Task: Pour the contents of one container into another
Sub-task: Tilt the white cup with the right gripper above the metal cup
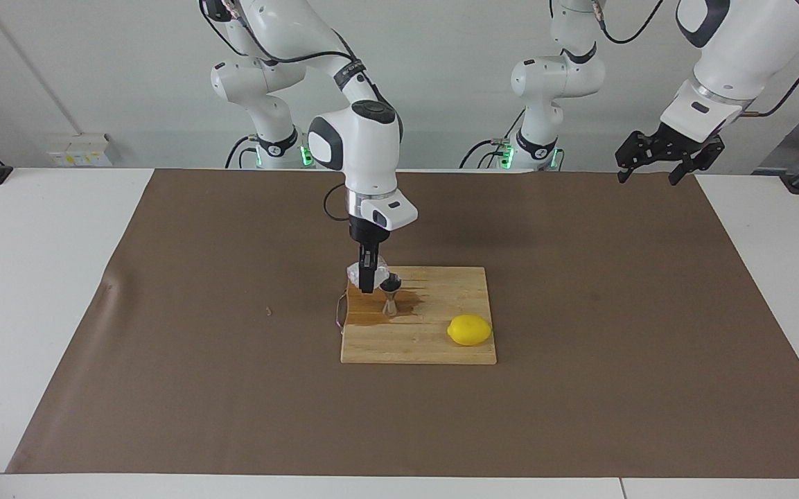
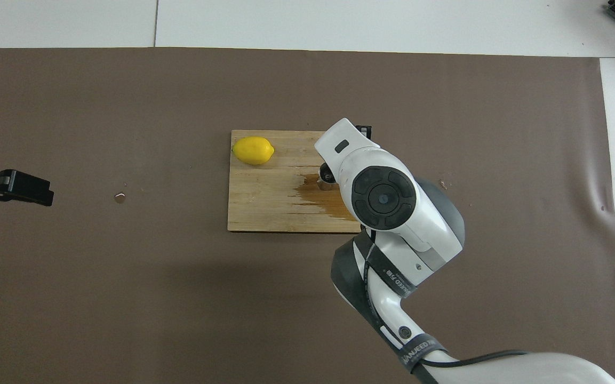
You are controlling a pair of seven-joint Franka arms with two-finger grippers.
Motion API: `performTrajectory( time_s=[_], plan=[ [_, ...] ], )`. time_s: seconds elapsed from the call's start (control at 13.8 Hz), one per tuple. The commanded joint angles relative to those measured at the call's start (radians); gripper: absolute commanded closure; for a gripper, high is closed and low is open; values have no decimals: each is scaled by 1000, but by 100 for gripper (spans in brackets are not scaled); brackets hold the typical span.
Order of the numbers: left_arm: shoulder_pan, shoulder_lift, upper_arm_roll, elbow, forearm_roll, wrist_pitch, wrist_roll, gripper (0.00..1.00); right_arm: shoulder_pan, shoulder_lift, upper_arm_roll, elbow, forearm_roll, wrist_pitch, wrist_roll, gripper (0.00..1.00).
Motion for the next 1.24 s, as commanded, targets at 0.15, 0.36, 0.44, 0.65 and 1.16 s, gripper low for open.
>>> performTrajectory(
  time_s=[0.15, 0.36, 0.44, 0.65, 1.16],
  plan=[
    [2, -26, 0, -27, 14, -4, 3, 0, -27, -36, 7, -33, 148, 10, 26, 65],
    [4, -26, 0, -27, 14, -4, 3, 0, -26, -38, 7, -28, 217, 42, 25, 64],
    [4, -26, 0, -27, 14, -4, 3, 0, -27, -41, 7, -30, 227, 46, 27, 65],
    [2, -26, 0, -27, 14, -4, 2, 0, -46, -42, 7, -30, 319, 60, 19, 65],
    [4, -26, 0, -27, 14, -4, 2, 0, -177, -42, 7, -69, 726, 100, -352, 65]
  ],
)
